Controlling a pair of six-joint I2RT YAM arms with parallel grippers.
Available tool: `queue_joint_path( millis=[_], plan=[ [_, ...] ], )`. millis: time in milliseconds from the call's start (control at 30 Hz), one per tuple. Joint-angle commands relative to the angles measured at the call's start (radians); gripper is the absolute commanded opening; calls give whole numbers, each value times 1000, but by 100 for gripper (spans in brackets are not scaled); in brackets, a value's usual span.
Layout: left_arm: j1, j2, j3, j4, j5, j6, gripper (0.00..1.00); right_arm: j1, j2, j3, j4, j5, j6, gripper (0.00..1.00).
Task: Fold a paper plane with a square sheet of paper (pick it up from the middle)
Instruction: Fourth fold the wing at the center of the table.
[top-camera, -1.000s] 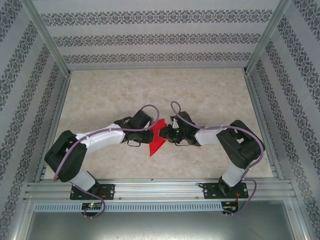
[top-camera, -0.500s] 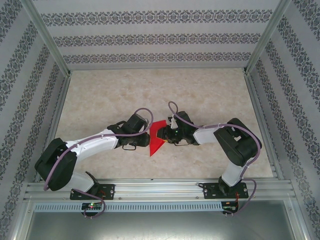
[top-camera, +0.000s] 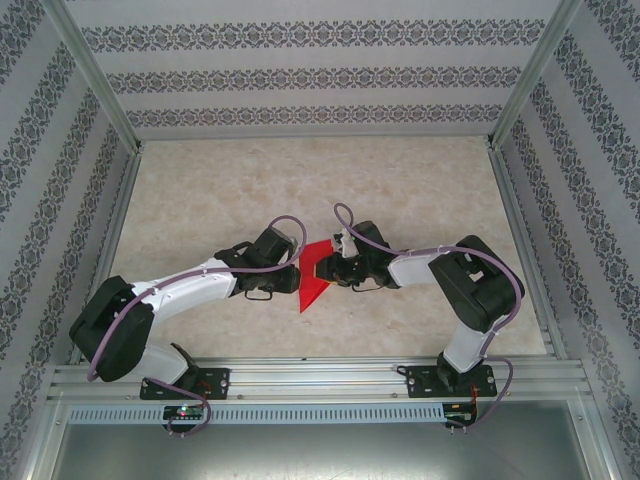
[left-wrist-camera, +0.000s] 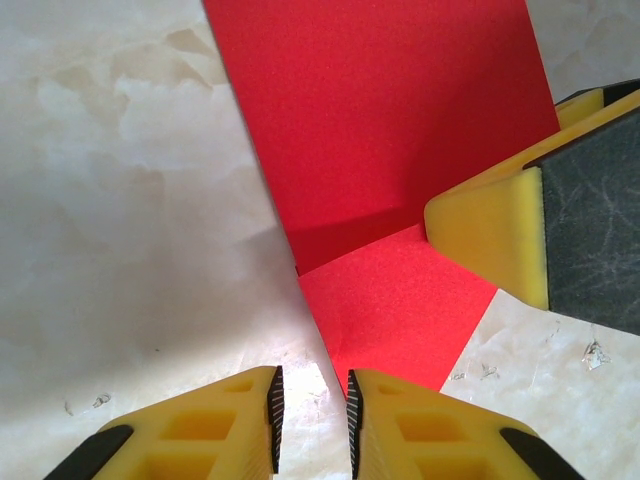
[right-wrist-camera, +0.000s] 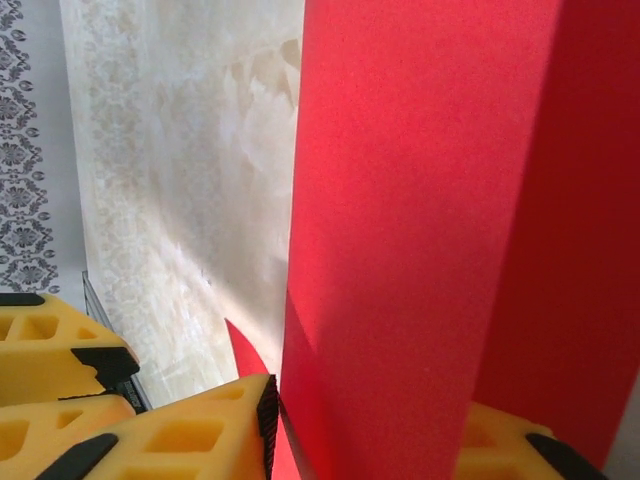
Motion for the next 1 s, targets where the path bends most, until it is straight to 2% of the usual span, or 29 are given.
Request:
queue_joint_path(
  millis=[0, 200, 300, 400, 500, 667, 767, 967],
  plan=[
    [-5, -17, -1, 17, 1, -10, 27, -7, 11, 20, -3, -10, -40, 30],
    [-6, -23, -3, 23, 8, -7, 27, -10, 10, 18, 31, -3, -7, 15],
    [-8, -29, -8, 37, 18, -5, 33, -4, -1, 6, 74, 27, 49, 10],
    [-13, -32, -10, 45, 27, 0, 38, 15, -24, -30, 136, 111, 152, 5],
    [-16, -33, -8, 37, 16, 3, 39, 45, -59, -92, 222, 229, 264, 3],
    [-17, -39, -20, 53, 30, 12, 44, 147, -142, -156, 225, 502, 393, 3],
    [-26, -38, -23, 59, 47, 41, 47, 195, -164, -148, 215, 582, 430, 3],
    [-31, -71, -48, 62, 32, 57, 49, 211, -210, -146, 202, 655, 465, 4]
  ],
)
